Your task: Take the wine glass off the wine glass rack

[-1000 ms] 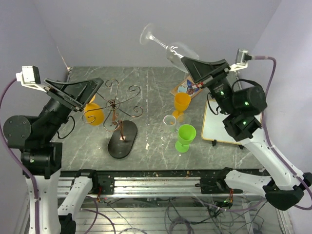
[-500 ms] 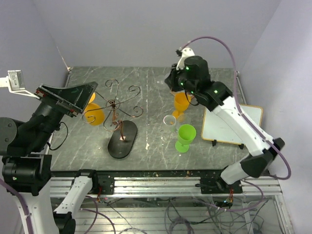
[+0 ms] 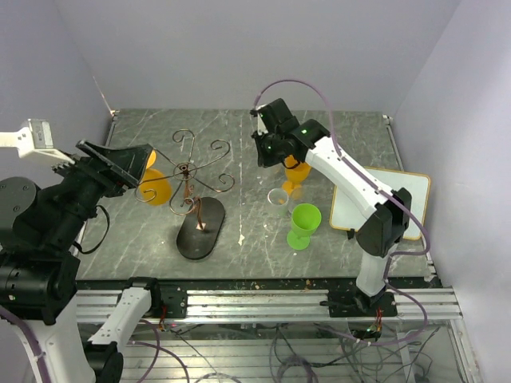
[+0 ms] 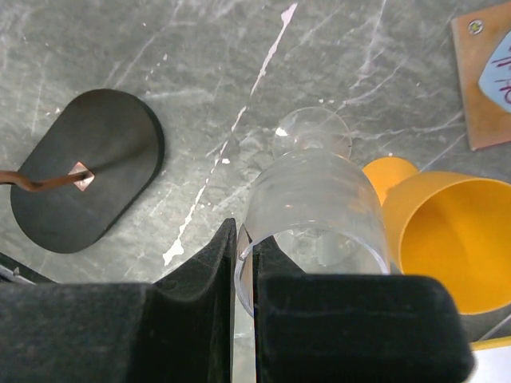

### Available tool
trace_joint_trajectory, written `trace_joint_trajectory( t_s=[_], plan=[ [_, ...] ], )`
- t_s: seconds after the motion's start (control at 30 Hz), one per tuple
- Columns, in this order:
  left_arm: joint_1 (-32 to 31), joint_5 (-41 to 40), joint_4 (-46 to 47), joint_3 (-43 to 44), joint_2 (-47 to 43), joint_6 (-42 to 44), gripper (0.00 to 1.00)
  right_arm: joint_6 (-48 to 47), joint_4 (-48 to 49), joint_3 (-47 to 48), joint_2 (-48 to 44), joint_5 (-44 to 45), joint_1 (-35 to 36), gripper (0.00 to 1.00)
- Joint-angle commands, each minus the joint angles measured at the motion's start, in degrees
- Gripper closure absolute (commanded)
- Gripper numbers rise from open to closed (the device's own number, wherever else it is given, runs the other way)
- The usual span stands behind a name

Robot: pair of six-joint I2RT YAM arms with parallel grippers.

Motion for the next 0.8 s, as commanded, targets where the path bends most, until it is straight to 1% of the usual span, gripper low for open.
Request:
trace_joint_trajectory(
  t_s=[0.0,0.27,0.5,0.6,0.67,0.77],
  plan=[
    [0.0,-4.4,-5.5,-0.1,0.7,4.5,0.22,-1.2,-1.8,3.2,2.0,-1.5,0.1,1.00],
    [0.0,-5.4,-4.7,-2.6,1.5,5.3,0.20,-1.5,0.3,1.3,5.5,-2.1,0.0,1.00],
    [0.0,-2.6,-1.1,-1.4,6.9,5.8,0.20,-1.6,0.8,0.6,7.2,-2.0,0.0,1.00],
    [-0.1,-3.2,0.8,-0.3,9.6,6.1,0.20,-1.5,1.4,0.0,7.3,-2.0,0.0,1.00],
    [-0.1,-3.6,1.7,1.3,11.7,6.5,0.20,-1.5,1.5,-0.2,7.3,-2.1,0.1,0.95],
    [-0.1,-6.8,2.2,3.5,14.3,7.0,0.17,-1.6,1.8,-0.5,7.2,-2.3,0.1,0.86]
  ],
)
